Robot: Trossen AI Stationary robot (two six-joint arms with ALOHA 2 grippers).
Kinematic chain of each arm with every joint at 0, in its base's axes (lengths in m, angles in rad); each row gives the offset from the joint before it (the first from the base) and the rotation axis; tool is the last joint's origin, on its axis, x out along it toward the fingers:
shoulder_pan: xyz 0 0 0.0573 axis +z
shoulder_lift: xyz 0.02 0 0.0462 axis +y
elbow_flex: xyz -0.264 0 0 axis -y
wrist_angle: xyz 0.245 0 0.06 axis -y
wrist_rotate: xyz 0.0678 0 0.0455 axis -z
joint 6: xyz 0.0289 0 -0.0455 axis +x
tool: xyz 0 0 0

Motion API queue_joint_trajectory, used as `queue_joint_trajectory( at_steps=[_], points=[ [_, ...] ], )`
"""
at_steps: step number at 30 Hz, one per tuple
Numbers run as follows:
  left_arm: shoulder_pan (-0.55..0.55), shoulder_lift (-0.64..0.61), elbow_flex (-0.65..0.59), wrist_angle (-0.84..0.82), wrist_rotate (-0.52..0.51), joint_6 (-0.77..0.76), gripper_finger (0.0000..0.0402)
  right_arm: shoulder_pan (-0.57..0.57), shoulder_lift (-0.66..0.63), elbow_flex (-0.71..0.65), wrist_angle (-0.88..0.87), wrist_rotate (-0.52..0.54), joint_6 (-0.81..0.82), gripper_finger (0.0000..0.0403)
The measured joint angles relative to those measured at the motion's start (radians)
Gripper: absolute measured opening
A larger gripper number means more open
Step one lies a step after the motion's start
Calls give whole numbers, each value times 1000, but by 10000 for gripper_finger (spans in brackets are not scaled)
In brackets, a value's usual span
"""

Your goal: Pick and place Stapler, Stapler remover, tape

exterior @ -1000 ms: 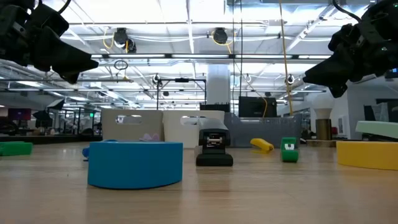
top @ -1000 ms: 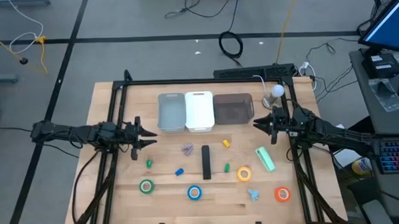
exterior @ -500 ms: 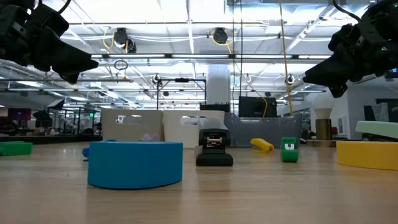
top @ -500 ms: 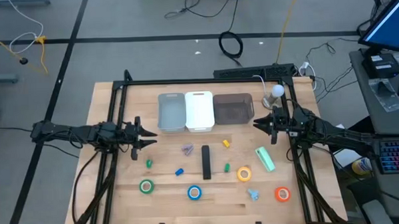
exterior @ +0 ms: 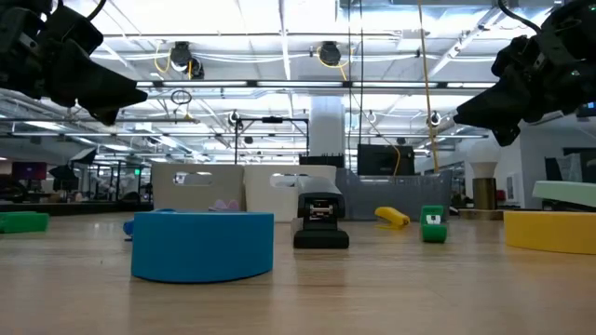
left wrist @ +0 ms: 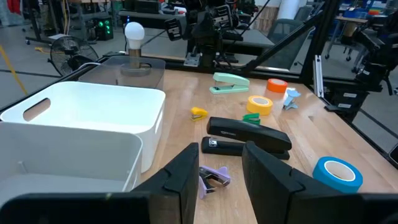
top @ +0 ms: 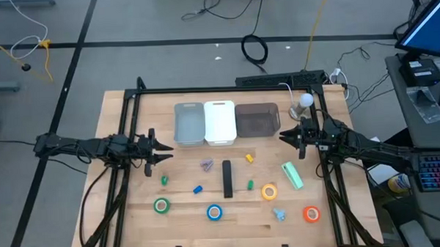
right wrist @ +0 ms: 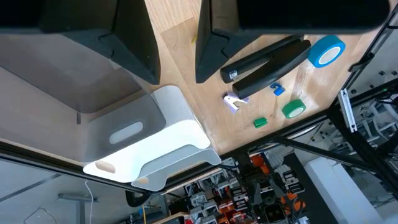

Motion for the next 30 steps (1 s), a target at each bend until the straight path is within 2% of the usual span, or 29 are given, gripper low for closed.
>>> queue_joint_trajectory(
  at_steps=[11, 19, 25, 30],
  points=[
    [0, 0, 0, 0, 0, 0, 122, 0, 0, 0, 50, 0, 4, 93],
    [0, 0, 0, 3, -24, 0, 122, 0, 0, 0, 102, 0, 229, 93],
    [0, 0, 0, 90, -26, -19, 122, 0, 0, 0, 122, -1, 300, 93],
    [0, 0, 0, 147, -39, -21, 122, 2, 0, 1, 224, -102, 302, 93]
  ],
)
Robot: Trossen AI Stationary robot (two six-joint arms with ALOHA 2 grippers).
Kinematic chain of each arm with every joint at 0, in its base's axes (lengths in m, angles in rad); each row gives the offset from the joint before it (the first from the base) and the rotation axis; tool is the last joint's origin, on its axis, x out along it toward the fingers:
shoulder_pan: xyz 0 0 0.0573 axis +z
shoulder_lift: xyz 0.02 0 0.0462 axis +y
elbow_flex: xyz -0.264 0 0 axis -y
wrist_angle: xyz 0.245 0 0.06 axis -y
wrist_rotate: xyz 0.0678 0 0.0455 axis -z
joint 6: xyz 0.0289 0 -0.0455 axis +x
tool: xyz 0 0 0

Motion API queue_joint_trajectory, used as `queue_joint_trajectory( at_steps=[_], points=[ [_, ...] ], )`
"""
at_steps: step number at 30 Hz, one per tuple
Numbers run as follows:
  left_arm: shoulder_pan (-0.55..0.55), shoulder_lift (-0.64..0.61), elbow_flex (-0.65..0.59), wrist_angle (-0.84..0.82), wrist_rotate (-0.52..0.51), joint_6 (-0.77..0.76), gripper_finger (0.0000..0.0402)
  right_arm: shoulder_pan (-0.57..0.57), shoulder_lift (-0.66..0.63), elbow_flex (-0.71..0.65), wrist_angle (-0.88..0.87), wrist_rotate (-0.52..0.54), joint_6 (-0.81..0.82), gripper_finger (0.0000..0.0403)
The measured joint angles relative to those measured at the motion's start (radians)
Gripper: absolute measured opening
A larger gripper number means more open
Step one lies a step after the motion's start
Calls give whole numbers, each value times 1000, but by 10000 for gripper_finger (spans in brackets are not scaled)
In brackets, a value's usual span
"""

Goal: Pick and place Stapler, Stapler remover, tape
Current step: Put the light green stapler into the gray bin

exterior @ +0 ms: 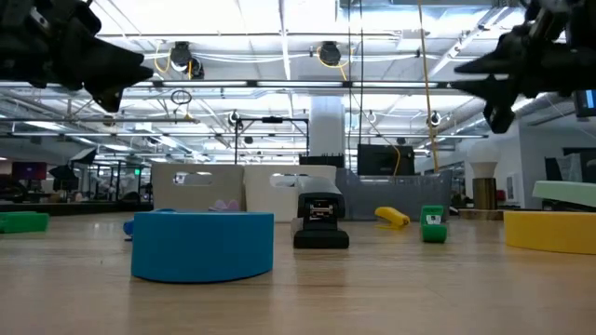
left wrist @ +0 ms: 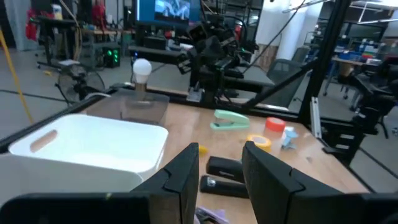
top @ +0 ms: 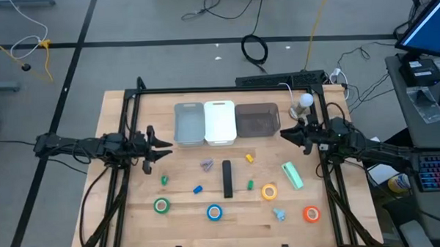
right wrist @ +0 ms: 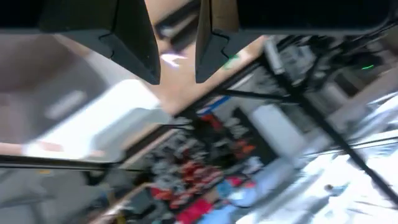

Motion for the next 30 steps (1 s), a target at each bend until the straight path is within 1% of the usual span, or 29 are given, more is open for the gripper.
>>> queue_joint_trajectory(
  at_steps=[4, 7, 9, 13, 17, 19, 22, 26, 30],
  points=[
    [0, 0, 0, -1, -27, 7, 122, 0, 18, 36, -6, -57, 24, 93],
    [0, 1, 0, -1, -47, 7, 122, 0, 59, 101, -109, -62, -1, 93],
    [0, 1, 0, -1, -49, 7, 122, 0, 100, 167, -233, -61, -37, 93],
    [0, 1, 0, -2, -49, 7, 122, 0, 222, 324, -549, -59, -97, 93],
    [0, 1, 0, -3, -49, 4, 122, 2, 370, 453, -829, -61, -113, 93],
    [0, 1, 0, -4, -49, 4, 122, 18, 440, 503, -934, -62, -109, 93],
    [0, 1, 0, -6, -49, 5, 122, 61, 531, 555, -1047, -101, -53, 93],
    [0, 1, 0, -11, -49, 24, 122, 148, 615, 574, -1120, -158, 99, 93],
    [0, 1, 0, -11, -51, 55, 122, 238, 660, 574, -1161, -144, 316, 93]
  ],
)
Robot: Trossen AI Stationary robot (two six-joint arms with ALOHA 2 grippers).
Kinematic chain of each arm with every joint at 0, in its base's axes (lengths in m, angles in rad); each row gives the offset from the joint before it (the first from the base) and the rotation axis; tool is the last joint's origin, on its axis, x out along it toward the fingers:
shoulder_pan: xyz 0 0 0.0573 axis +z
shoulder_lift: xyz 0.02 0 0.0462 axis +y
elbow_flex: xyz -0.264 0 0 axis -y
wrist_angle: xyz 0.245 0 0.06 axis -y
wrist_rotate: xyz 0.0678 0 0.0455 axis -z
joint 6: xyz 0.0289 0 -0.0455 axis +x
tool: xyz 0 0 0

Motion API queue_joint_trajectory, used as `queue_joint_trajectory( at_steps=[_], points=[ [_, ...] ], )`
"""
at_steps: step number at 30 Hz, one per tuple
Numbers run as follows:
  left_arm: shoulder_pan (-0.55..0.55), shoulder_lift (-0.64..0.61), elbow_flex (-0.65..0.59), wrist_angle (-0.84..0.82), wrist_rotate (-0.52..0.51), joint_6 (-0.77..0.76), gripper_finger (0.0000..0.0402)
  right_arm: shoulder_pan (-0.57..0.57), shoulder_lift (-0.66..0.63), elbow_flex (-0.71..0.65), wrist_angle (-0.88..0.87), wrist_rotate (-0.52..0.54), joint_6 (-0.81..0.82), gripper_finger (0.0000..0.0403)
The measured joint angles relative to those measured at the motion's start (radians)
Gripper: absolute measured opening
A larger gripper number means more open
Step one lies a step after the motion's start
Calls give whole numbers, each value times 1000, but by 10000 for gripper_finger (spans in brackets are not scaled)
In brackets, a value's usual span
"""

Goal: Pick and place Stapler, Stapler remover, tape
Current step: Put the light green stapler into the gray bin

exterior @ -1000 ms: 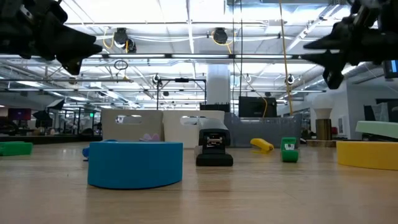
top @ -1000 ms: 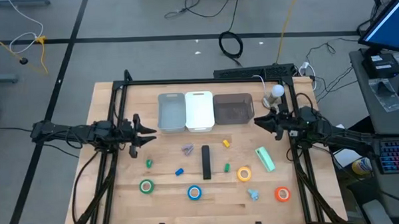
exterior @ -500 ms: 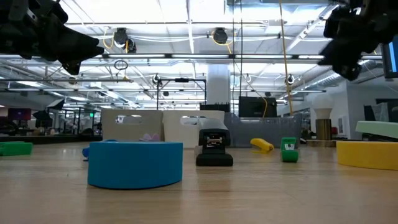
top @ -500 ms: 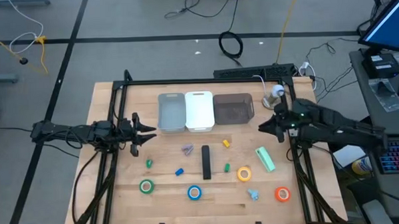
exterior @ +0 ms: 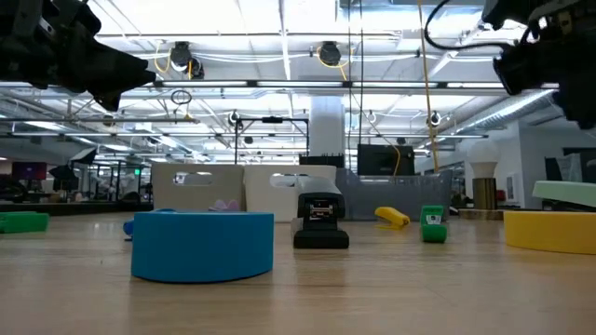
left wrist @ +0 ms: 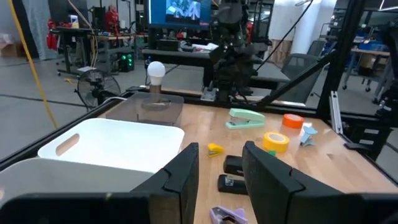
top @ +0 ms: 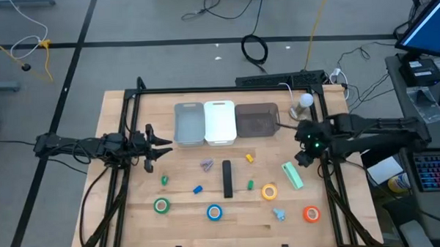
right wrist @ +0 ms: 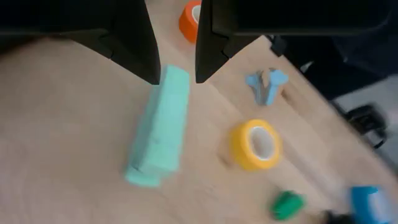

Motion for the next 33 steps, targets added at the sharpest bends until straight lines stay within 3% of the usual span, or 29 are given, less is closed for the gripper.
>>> queue_joint_trajectory(
  at_steps=[7, 16, 21, 29, 33],
  points=[
    [0, 0, 0, -15, -69, 5, 122, 135, 3, 0, -26, 62, 348, 93],
    [0, 0, 0, -74, -128, 4, 122, 278, 3, 0, -17, 95, 584, 93],
    [0, 0, 0, -75, -128, 4, 122, 346, 3, 0, 9, 191, 664, 93],
    [0, 0, 0, -75, -128, 4, 122, 386, 4, -9, 28, 194, 701, 93],
    [0, 0, 0, -75, -128, 3, 122, 394, 10, -71, 141, 191, 724, 100]
  ],
)
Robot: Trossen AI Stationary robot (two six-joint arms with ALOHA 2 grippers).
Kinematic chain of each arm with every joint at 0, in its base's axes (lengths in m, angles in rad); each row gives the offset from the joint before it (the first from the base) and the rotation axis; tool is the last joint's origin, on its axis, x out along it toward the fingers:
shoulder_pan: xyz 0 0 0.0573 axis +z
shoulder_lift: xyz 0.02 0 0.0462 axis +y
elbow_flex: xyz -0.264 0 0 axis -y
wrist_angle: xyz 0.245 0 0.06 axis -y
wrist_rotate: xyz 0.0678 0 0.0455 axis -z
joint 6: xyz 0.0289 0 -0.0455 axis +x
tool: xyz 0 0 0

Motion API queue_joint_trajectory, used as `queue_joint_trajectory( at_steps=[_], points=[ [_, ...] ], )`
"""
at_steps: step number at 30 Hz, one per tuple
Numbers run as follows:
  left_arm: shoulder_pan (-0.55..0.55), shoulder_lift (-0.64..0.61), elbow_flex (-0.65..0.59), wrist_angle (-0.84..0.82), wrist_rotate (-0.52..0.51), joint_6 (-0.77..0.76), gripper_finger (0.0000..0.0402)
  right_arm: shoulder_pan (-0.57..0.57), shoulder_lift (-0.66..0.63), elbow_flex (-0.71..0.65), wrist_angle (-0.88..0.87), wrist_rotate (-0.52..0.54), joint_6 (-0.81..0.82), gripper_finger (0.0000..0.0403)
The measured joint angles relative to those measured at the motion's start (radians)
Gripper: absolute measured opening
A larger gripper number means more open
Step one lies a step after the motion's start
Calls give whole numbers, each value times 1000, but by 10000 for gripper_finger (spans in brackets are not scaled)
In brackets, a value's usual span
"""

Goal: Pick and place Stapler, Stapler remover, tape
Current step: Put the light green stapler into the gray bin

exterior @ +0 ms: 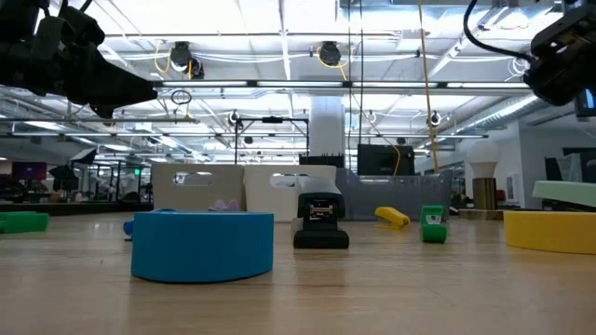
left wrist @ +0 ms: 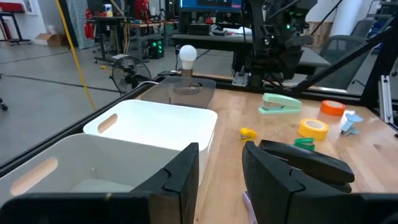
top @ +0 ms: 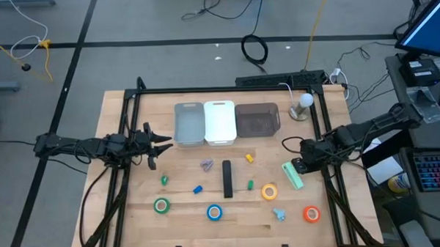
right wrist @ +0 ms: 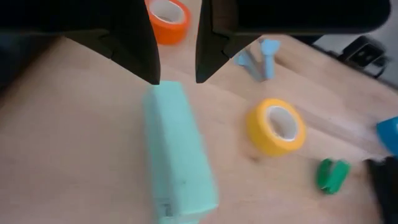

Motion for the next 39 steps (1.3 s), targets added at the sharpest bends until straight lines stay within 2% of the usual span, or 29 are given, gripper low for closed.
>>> queue_joint_trajectory(
  at_steps=[4, 11, 14, 19, 28, 34, 39],
  points=[
    [0, 0, 0, 0, 0, -2, 122, 18, 17, -94, 203, -24, 22, 133],
    [0, 0, 0, 0, 0, -1, 122, 55, 18, -231, 423, -236, 147, 217],
    [0, 0, 0, 0, 0, -1, 122, 88, 9, -244, 426, -224, 206, 235],
    [0, 0, 0, 0, 0, 1, 122, 130, 8, -245, 373, -205, 254, 236],
    [0, 0, 0, 0, 0, 1, 122, 147, -17, -245, 357, -31, 258, 215],
    [0, 0, 0, 0, 0, 1, 122, 147, -24, -245, 261, -19, 261, 211],
    [0, 0, 0, 0, 0, 0, 122, 146, -24, -245, 268, 6, 275, 212]
  ],
)
